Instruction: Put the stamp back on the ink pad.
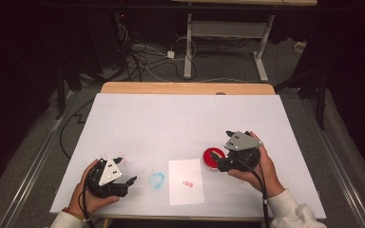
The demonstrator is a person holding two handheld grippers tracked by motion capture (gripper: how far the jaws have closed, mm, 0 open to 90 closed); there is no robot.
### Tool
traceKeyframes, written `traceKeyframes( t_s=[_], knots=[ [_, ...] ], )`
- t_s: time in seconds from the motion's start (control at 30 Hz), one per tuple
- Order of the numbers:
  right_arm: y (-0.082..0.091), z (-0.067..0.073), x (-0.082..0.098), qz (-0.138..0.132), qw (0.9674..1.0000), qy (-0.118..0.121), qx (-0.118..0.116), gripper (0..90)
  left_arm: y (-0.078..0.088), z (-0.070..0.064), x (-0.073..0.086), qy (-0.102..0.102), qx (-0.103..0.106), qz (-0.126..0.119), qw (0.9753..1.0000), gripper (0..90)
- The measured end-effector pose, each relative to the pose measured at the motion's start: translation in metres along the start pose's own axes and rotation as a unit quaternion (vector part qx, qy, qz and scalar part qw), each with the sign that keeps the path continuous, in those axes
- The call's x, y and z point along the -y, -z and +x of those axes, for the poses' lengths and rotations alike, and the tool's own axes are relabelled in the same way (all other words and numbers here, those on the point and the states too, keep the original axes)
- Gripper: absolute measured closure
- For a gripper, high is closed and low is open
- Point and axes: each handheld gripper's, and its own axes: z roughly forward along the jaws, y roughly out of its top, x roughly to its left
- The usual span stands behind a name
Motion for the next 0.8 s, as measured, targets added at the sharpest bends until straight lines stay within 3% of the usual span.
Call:
traceKeyframes(
  t_s=[0.47, 0.8],
  knots=[
    [0.030, -0.004, 0.018, -0.028, 0.9989, -0.014, 0.035, 17.9, -0.001, -0.001, -0.001, -0.004, 0.002, 0.002, 1.0000, 20.1],
    [0.042, -0.004, 0.038, -0.035, 0.9982, -0.022, 0.045, 16.7, -0.001, -0.002, -0.003, -0.003, 0.007, -0.001, 1.0000, 20.1]
  ],
)
